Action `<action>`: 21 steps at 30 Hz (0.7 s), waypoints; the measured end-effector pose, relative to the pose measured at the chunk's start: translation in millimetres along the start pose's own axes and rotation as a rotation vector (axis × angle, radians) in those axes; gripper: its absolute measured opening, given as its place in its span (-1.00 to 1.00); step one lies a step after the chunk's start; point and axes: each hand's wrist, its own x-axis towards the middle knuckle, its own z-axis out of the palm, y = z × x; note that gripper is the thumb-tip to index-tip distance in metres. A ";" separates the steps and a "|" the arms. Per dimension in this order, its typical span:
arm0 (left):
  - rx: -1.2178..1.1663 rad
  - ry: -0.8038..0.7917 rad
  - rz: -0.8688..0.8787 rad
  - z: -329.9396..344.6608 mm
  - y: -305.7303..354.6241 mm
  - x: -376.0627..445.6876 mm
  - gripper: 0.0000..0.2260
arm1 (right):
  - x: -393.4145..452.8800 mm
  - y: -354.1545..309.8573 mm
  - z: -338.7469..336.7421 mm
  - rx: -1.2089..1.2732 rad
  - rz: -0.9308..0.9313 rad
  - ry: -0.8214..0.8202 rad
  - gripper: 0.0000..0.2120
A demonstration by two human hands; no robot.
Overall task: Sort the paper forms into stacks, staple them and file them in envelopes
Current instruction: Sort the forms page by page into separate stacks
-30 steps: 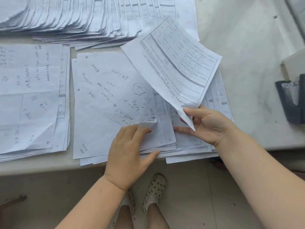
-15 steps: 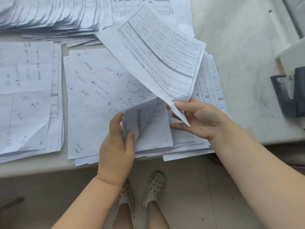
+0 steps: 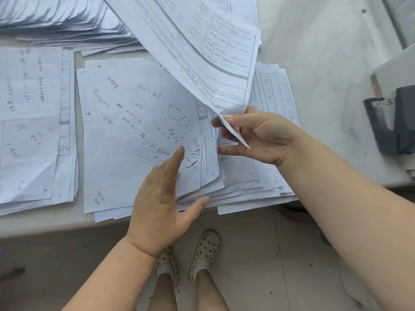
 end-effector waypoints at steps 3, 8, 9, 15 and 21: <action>0.081 -0.014 -0.001 6.0 0.0 -0.6 -0.29 | 4.9 -7.3 5.2 -0.018 0.014 -0.028 -0.78; 0.061 0.080 -0.188 12.2 -10.9 -4.3 -0.40 | 0.5 -8.5 7.1 -0.047 -0.066 0.045 -0.84; -0.028 0.133 -0.251 11.1 -11.9 -5.4 -0.50 | -2.3 -7.2 2.5 -0.027 -0.119 0.110 -0.83; -0.515 0.758 -0.913 -13.7 15.3 -0.7 -0.85 | -44.0 12.8 -40.9 -0.515 -0.339 0.460 -0.69; -0.480 0.863 -0.850 -32.5 3.5 -6.6 -0.78 | -41.7 31.0 -42.4 -0.958 -0.192 0.431 -0.88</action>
